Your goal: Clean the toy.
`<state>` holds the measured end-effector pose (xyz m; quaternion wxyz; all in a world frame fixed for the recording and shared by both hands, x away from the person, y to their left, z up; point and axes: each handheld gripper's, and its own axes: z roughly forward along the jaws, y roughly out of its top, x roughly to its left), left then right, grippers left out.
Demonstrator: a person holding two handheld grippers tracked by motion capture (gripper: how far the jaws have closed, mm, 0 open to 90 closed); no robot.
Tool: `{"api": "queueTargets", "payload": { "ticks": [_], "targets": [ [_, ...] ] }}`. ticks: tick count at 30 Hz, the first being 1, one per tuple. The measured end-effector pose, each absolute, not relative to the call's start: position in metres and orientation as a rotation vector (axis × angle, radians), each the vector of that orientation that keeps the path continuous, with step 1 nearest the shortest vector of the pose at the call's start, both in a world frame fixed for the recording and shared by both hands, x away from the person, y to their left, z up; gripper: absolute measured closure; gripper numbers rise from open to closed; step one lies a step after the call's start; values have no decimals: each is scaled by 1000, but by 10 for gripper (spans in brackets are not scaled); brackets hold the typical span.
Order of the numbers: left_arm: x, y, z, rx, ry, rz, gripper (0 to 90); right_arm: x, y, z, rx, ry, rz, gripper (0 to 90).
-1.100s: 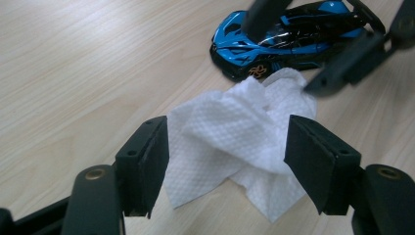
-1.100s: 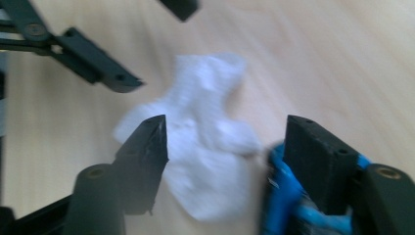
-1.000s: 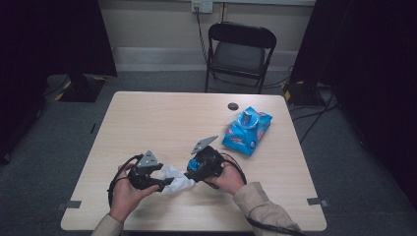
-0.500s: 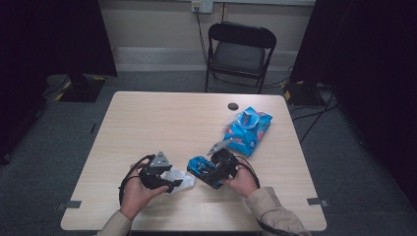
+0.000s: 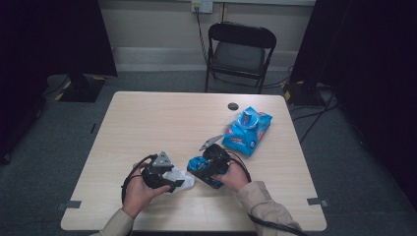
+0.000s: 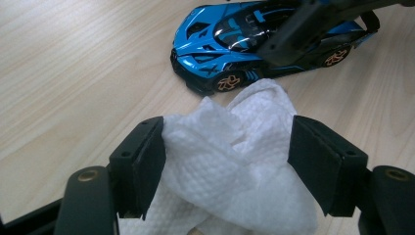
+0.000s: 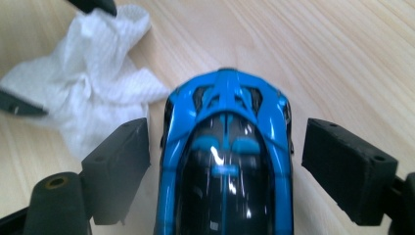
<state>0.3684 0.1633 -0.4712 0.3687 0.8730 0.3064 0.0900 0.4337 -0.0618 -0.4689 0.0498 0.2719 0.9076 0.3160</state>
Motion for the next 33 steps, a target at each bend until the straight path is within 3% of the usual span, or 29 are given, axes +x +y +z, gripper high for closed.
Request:
{"api": "queueTargets", "payload": {
  "ticks": [8, 33],
  "targets": [
    [369, 168, -472, 2240, 790, 225, 301, 442, -41, -473, 819, 2776, 921, 191],
    [368, 171, -471, 2235, 798, 238, 296, 440, -34, -486, 807, 2757, 820, 238]
  ]
}}
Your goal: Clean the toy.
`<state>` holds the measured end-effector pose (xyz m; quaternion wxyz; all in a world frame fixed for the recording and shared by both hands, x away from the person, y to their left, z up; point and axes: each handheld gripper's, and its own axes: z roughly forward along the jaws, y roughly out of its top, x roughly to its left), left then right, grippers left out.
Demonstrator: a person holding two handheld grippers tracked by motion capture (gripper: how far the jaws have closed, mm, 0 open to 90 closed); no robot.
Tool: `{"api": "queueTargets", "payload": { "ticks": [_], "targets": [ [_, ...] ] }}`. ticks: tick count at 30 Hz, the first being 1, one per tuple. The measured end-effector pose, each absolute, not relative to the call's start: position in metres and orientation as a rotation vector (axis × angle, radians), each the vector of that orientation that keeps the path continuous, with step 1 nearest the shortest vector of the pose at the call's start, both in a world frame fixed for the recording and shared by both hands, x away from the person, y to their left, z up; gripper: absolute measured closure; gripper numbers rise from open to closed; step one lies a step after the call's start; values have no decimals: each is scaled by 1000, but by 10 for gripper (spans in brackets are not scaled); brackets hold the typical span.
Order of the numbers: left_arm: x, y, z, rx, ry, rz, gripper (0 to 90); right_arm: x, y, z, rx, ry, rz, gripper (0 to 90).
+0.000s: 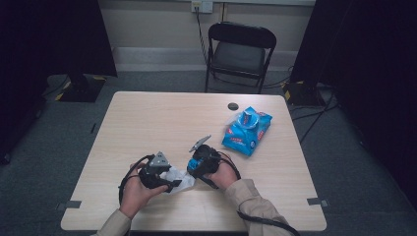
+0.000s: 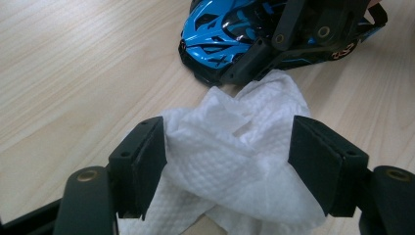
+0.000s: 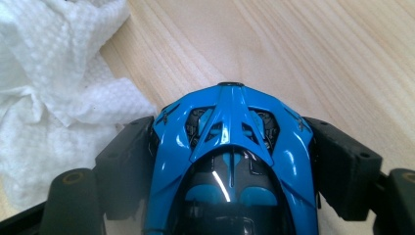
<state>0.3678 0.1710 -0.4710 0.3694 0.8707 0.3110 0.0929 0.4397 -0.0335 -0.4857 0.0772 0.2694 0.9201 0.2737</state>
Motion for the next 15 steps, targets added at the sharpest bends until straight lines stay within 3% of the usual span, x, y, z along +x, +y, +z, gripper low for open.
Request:
{"api": "queueTargets", "payload": {
  "ticks": [15],
  "targets": [
    [368, 171, -470, 2234, 796, 239, 293, 439, -36, -485, 858, 2741, 833, 253]
  ]
}}
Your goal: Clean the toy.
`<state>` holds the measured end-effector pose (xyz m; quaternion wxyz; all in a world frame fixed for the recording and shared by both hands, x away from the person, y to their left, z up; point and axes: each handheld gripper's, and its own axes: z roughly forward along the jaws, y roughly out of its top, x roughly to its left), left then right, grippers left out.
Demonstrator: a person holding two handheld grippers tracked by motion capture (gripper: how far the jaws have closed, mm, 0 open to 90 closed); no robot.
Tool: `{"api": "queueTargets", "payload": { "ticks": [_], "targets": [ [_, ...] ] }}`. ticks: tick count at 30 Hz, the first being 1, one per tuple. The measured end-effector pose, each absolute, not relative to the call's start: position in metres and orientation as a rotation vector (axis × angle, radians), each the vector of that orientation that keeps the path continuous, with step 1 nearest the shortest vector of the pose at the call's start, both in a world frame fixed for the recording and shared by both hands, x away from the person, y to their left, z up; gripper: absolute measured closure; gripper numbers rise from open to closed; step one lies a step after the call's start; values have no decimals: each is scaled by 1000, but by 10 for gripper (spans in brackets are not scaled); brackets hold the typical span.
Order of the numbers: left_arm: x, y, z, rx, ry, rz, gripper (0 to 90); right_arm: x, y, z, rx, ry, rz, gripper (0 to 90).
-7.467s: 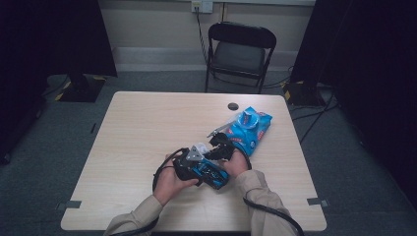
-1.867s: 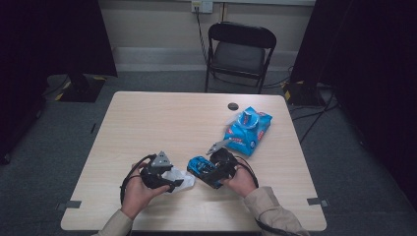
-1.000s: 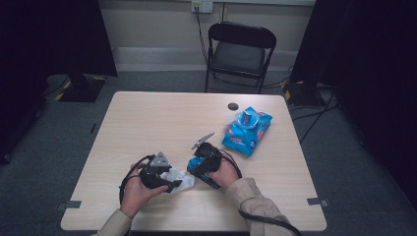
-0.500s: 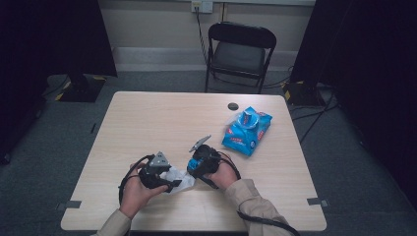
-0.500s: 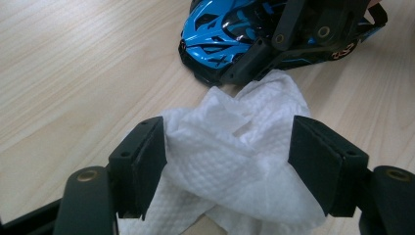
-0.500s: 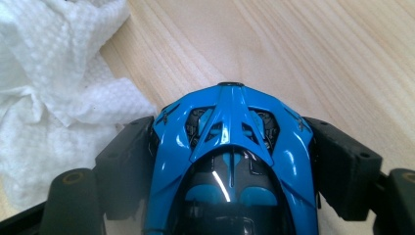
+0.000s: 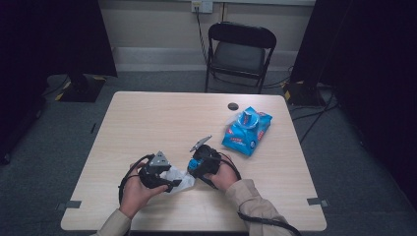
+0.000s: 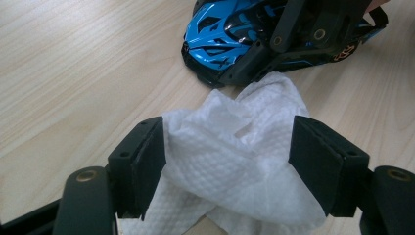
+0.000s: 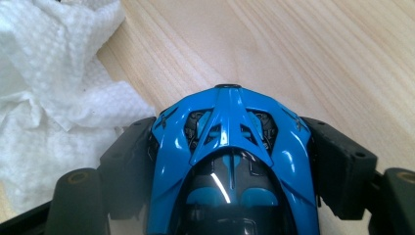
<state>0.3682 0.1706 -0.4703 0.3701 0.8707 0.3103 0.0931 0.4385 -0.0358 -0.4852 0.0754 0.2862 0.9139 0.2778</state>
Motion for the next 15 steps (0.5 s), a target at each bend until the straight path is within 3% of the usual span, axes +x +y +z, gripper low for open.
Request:
{"api": "queueTargets", "payload": {
  "ticks": [15],
  "targets": [
    [370, 169, -471, 2245, 795, 229, 291, 437, -48, -475, 888, 2712, 928, 264]
  ]
}}
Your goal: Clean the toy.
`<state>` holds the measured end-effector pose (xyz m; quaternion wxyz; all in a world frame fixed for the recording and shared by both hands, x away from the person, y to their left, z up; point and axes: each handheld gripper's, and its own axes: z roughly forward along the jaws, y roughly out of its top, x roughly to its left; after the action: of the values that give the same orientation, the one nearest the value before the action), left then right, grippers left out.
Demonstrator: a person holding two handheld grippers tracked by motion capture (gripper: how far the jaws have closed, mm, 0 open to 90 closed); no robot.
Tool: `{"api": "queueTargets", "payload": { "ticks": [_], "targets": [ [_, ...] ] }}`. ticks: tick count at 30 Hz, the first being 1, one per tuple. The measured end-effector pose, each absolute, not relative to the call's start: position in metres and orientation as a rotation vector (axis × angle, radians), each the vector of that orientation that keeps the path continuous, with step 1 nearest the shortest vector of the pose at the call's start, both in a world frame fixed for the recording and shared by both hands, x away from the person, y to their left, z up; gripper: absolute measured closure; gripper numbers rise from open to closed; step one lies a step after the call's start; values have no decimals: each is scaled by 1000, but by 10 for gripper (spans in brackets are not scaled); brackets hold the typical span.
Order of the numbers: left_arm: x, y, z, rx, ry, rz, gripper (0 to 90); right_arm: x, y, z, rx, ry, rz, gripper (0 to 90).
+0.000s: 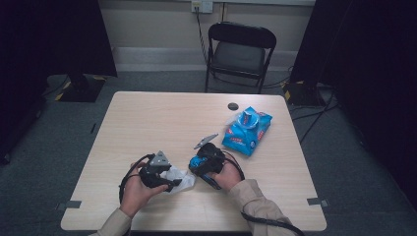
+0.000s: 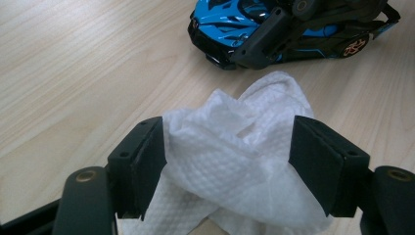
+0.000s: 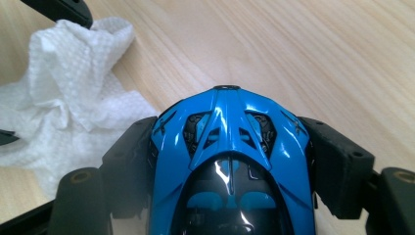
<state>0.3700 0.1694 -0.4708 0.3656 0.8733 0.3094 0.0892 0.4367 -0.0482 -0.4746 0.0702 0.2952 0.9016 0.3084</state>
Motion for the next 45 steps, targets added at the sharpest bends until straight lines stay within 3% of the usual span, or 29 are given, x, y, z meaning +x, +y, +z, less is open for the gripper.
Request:
{"api": "queueTargets", "payload": {
  "ticks": [28, 31, 34, 36, 37, 40, 45],
  "targets": [
    [370, 157, -476, 2310, 780, 215, 279, 426, -85, -450, 923, 2588, 1156, 264],
    [370, 154, -480, 2370, 770, 202, 355, 424, -93, -446, 935, 2563, 1190, 264],
    [369, 152, -482, 2411, 730, 220, 523, 422, -100, -443, 941, 2537, 1225, 264],
    [368, 150, -479, 2432, 725, 197, 724, 420, -103, -440, 939, 2520, 1241, 264],
    [367, 148, -479, 2428, 717, 207, 757, 420, -104, -439, 936, 2515, 1249, 264],
    [368, 148, -476, 2375, 741, 175, 814, 417, -106, -435, 931, 2509, 1271, 264],
    [373, 157, -453, 2231, 786, 206, 826, 413, -107, -435, 920, 2511, 1288, 264]
  ]
}}
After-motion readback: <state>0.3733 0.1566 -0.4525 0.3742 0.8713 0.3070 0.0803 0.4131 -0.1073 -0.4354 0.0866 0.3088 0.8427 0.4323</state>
